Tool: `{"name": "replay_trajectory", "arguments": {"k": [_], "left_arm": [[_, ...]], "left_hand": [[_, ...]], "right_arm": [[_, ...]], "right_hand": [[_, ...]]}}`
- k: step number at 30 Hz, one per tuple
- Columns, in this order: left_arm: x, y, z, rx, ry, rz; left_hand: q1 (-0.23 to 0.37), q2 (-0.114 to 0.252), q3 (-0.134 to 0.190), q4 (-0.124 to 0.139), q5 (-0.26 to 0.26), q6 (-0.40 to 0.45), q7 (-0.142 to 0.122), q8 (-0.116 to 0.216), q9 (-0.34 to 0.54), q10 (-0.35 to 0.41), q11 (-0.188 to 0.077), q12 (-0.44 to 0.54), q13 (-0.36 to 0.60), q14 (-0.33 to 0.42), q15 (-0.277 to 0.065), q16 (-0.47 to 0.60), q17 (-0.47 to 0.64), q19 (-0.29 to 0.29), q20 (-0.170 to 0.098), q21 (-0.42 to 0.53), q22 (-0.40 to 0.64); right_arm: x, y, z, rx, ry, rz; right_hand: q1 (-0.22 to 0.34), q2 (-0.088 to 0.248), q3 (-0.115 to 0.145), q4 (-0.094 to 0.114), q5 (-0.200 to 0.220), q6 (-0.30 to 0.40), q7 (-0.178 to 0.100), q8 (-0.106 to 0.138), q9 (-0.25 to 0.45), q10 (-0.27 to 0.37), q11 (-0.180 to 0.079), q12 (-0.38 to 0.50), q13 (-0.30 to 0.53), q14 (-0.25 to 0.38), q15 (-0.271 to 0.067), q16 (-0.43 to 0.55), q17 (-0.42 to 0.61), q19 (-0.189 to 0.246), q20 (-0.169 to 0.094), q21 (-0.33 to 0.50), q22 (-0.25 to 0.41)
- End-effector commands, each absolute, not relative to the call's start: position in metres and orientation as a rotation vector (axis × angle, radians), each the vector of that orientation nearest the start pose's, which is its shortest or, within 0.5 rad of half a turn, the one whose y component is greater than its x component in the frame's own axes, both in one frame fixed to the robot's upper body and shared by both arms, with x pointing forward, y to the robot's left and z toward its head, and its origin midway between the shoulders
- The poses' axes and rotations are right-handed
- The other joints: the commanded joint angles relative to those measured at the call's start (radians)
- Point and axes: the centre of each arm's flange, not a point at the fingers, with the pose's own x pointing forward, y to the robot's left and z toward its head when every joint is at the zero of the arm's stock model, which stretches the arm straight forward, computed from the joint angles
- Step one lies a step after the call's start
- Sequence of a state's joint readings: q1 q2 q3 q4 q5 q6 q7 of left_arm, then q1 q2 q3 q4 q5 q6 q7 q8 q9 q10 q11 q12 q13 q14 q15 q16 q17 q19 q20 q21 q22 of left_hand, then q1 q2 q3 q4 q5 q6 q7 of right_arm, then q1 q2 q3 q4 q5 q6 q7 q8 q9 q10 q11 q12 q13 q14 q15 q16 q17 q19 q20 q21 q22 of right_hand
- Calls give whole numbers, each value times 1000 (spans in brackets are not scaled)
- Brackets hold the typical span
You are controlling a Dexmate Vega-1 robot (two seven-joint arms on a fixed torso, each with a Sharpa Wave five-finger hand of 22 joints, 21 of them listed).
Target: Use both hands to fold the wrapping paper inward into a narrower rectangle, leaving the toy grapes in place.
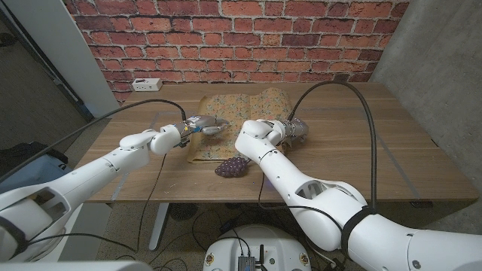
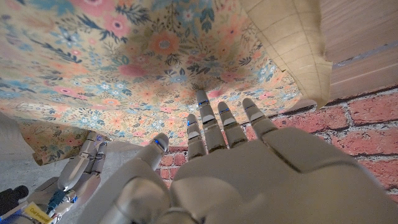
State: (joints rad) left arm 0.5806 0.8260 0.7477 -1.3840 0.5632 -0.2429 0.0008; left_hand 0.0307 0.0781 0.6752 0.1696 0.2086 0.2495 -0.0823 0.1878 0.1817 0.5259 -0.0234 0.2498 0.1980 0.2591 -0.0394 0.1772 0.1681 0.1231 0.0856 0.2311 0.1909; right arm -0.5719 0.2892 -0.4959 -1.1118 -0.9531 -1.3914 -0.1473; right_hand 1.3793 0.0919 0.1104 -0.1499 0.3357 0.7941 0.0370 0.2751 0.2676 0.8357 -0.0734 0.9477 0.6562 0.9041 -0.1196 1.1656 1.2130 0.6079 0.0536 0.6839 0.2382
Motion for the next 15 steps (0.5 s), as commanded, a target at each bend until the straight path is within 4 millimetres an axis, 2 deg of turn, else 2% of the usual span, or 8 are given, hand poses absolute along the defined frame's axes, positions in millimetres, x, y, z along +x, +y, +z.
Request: {"name": "replay_trajectory", "arguments": {"k": [1, 3, 7, 15], "left_arm": [[654, 255, -5, 1606, -667, -234], [654, 254, -5, 1605, -668, -236], [655, 254, -4, 1607, -668, -235], [655, 254, -1, 1607, -681, -236]], "left_hand": [[-11, 55, -3, 0, 6, -5, 5, -5, 0, -5, -3, -7, 1, -4, -26, -2, 0, 3, -3, -2, 2], [-11, 54, -4, 0, 6, -6, 5, -5, 0, -10, 0, -10, 1, -5, -27, -2, 0, 3, -2, -2, 2], [-11, 54, -4, 0, 6, -7, 5, -5, 0, -13, 0, -12, 1, -7, -28, -3, 0, 3, 0, -2, 2], [-11, 51, -7, -1, 6, 0, 7, 0, 0, -17, 2, -15, 1, -9, -25, -3, 0, 3, 2, -2, 1]], "right_arm": [[617, -91, -29, -755, 195, -661], [614, -91, -29, -722, 148, -679], [607, -92, -28, -698, 56, -749], [591, -94, -23, -696, -24, -849]], "right_hand": [[65, 26, 25, -11, -13, -24, -12, -3, 29, -77, 8, -16, 5, -31, -103, -40, -11, 19, -2, 34, -6], [93, 39, 38, -13, -28, -45, -14, -10, 40, -103, 9, -35, -11, -47, -105, -84, -48, 34, -14, 56, -9], [110, 55, 51, -8, -53, -52, -10, -13, 53, -101, 13, -49, -37, -23, -106, -96, -57, 43, -39, 82, -12], [120, 48, 61, -8, -87, -43, -2, -13, 65, -74, 18, -54, -55, 7, -106, -104, -41, 42, -44, 112, -19]]}}
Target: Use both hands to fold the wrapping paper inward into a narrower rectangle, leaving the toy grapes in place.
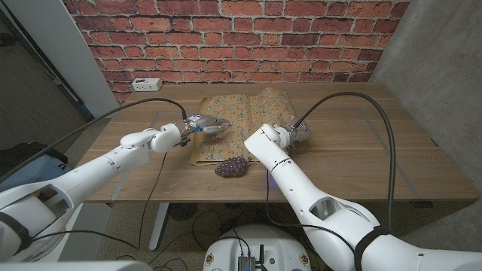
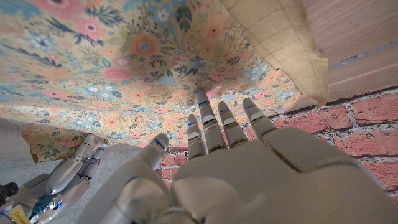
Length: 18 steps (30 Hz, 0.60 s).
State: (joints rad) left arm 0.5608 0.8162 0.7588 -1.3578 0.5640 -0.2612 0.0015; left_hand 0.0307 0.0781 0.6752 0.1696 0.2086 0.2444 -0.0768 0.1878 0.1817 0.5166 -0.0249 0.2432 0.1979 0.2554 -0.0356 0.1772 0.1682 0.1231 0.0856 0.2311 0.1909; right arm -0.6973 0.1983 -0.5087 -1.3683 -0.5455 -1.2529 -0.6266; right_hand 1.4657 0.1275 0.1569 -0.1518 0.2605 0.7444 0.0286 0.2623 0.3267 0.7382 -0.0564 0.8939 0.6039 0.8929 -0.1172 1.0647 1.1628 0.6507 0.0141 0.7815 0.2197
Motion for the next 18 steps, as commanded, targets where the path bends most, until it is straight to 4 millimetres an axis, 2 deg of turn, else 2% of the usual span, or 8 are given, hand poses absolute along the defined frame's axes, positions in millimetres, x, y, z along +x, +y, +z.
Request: {"name": "replay_trajectory", "arguments": {"k": [1, 3, 4, 8, 13, 18], "left_arm": [[655, 253, 0, 1607, -684, -236], [655, 253, 0, 1611, -689, -233], [654, 252, 0, 1609, -690, -235], [654, 250, 0, 1620, -689, -237], [655, 249, 1, 1624, -683, -241], [656, 248, 1, 1635, -668, -245]], "left_hand": [[-11, 48, -8, -2, 6, 23, -2, 7, 0, -18, -1, -13, 2, -7, -29, -3, 0, 3, 4, -3, 1], [-4, 26, -16, -17, 4, 62, -16, 16, -1, -55, 2, -29, 2, -17, -21, -4, -1, -1, 9, -6, 0], [0, 19, -17, -23, 3, 80, -20, 20, -2, -66, -5, -32, 2, -20, -18, -4, -1, -1, 9, -7, -1], [21, -4, -20, -56, -1, 124, -20, 28, -3, -87, -13, -38, 0, -28, -16, -5, -2, 2, 8, -9, -3], [30, -7, -18, -68, -2, 151, -6, 31, -3, -87, -16, -36, 0, -25, -20, -2, -2, 5, 12, -9, -3], [38, -4, -16, -79, -3, 204, 44, 38, -2, -68, -22, -27, -1, -6, -29, 3, -2, 11, 13, -9, -3]], "right_arm": [[589, -95, -23, -698, -37, -864], [584, -96, -21, -707, -48, -889], [582, -96, -21, -706, -57, -899], [574, -98, -15, -724, -63, -918], [563, -96, -7, -772, -61, -941], [550, -91, 1, -810, -69, -946]], "right_hand": [[36, 10, 16, -8, -15, 8, 7, -1, 6, 28, 3, 0, -4, 26, -108, 0, 16, -1, -4, 18, -2], [39, 6, 20, -9, -23, 11, 9, -3, 5, 36, 3, 1, -7, 34, -107, -3, 22, -2, -2, 26, -4], [40, 5, 23, -8, -29, 16, 11, -3, 5, 41, 5, -2, -13, 47, -107, 0, 31, -1, -2, 31, -5], [40, 2, 26, -8, -36, 24, 15, -3, 6, 49, 4, 0, -14, 52, -106, -2, 38, -2, -2, 38, -7], [40, 1, 31, -7, -44, 14, 14, -11, 5, 46, 6, 0, -9, 56, -106, -6, 45, -7, -4, 45, -10], [40, 0, 35, -6, -50, 12, 15, -15, 4, 42, 6, 2, -2, 57, -105, -9, 51, -16, -3, 49, -12]]}}
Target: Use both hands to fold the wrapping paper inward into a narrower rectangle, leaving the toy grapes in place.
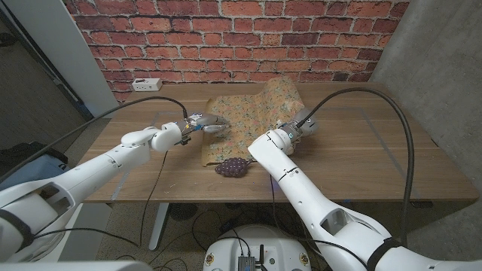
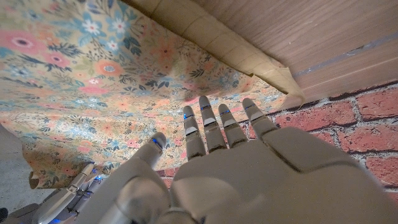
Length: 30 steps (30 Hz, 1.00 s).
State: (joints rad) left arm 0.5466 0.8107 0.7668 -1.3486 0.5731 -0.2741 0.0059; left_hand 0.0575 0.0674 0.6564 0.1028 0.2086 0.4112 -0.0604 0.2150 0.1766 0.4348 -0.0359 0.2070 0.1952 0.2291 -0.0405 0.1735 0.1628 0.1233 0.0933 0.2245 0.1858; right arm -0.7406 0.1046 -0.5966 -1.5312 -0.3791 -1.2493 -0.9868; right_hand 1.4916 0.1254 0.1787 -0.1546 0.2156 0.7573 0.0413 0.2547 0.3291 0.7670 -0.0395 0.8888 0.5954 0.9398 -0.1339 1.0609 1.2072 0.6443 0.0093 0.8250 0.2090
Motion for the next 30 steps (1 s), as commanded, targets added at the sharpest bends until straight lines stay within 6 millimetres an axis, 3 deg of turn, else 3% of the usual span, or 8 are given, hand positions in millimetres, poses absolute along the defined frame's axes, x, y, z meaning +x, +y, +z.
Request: {"name": "replay_trajectory", "arguments": {"k": [1, 10, 23, 30], "left_arm": [[657, 248, 0, 1637, -664, -248], [660, 245, -1, 1655, -640, -251], [660, 244, -6, 1666, -611, -248], [659, 244, -6, 1670, -609, -248]], "left_hand": [[11, 7, 3, -13, -4, 48, 31, 12, 4, 19, -11, 11, 2, 25, -25, 8, 3, 13, 6, -2, 2], [3, 13, 2, -7, -4, 97, 72, 16, 5, 53, -17, 22, 1, 51, -35, 11, 4, 24, 4, 1, 4], [-1, 17, 1, -2, -5, 100, 72, 9, 5, 52, -13, 19, 0, 53, -34, 8, 4, 26, 2, 0, 4], [-5, 16, -1, 2, -5, 99, 76, 5, 5, 51, -15, 18, 0, 52, -35, 7, 4, 26, 2, 0, 4]], "right_arm": [[548, -89, 2, -813, -79, -947], [534, -66, 9, -911, -116, -884], [513, -32, 13, -961, -211, -773], [505, -28, 19, -916, -236, -625]], "right_hand": [[15, 2, 14, -4, -6, -1, 2, -8, 2, 13, -12, 6, 6, 9, -89, -6, 7, -13, 2, 6, -1], [11, 1, 24, -1, -19, -13, -1, -21, 0, 12, -16, 4, 7, 16, -90, -17, 9, -25, 6, 20, -5], [-6, 6, 42, 5, -29, -43, -2, -43, -1, -5, -20, -8, 12, -5, -93, -81, -31, -53, 9, 45, -11], [-15, 8, 55, 5, -30, -56, -3, -49, 1, -12, -19, -23, 15, 4, -94, -108, -44, -60, 8, 66, -15]]}}
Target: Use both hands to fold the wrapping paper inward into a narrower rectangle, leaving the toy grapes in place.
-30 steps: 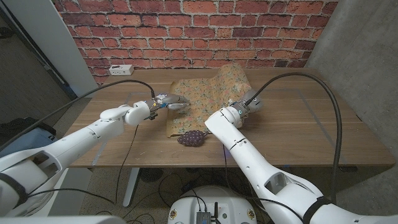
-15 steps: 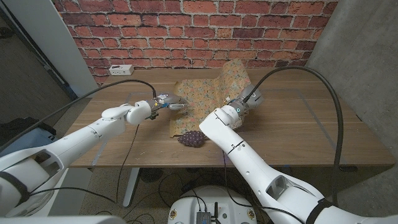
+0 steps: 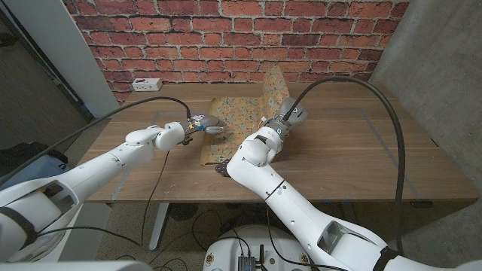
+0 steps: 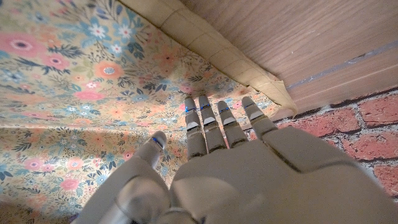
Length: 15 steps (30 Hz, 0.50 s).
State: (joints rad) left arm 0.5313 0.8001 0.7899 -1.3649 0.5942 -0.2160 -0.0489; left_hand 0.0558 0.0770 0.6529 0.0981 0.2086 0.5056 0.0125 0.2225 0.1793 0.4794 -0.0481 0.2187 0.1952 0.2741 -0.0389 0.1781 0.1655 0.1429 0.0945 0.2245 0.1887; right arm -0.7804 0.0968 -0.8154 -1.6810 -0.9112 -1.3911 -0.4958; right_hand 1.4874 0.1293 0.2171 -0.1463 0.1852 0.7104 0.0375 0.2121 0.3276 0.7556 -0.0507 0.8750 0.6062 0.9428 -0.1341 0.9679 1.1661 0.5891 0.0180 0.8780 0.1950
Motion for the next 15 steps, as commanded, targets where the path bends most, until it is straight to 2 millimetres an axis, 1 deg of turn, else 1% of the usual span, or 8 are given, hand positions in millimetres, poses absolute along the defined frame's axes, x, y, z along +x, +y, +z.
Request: {"name": "replay_trajectory", "arguments": {"k": [1, 5, 8, 15], "left_arm": [[659, 244, -6, 1671, -611, -247], [659, 244, -5, 1672, -617, -246], [659, 244, -4, 1672, -621, -247], [659, 245, -2, 1674, -629, -244]], "left_hand": [[-4, 6, 2, 7, -5, 5, 4, -3, 2, 5, -2, 5, 0, 7, -36, 2, 2, 6, 0, 0, 1], [-6, 5, 0, 8, -5, 5, 5, -5, 2, 6, -5, 5, 0, 7, -37, 2, 2, 6, 0, 0, 1], [-7, 5, 0, 9, -5, 6, 4, -6, 2, 4, -4, 4, 0, 7, -37, 1, 2, 6, 0, 0, 1], [-10, 4, -2, 11, -5, 6, 3, -8, 2, 3, -6, 2, 0, 6, -36, 0, 2, 6, -1, -1, 2]], "right_arm": [[505, -29, 19, -903, -230, -584], [509, -28, 18, -884, -219, -483], [511, -27, 17, -862, -215, -424], [514, -28, 18, -735, -217, -209]], "right_hand": [[-11, 4, 18, -3, 1, -10, 0, -7, 3, -2, -7, -11, 5, 0, -94, -17, -5, -5, -1, 14, -1], [-12, 2, 25, -6, 1, -12, 3, -7, 5, 1, -4, -25, 2, 0, -95, -39, -27, -10, -2, 24, -3], [-14, 0, 28, -7, 1, -12, 5, -7, 5, 5, -6, -33, -1, 16, -95, -33, -22, -10, -2, 30, -4], [-11, -2, 32, -10, 2, -6, 8, -5, 7, 6, -1, -38, -2, 8, -95, -46, -33, -12, 3, 34, -4]]}}
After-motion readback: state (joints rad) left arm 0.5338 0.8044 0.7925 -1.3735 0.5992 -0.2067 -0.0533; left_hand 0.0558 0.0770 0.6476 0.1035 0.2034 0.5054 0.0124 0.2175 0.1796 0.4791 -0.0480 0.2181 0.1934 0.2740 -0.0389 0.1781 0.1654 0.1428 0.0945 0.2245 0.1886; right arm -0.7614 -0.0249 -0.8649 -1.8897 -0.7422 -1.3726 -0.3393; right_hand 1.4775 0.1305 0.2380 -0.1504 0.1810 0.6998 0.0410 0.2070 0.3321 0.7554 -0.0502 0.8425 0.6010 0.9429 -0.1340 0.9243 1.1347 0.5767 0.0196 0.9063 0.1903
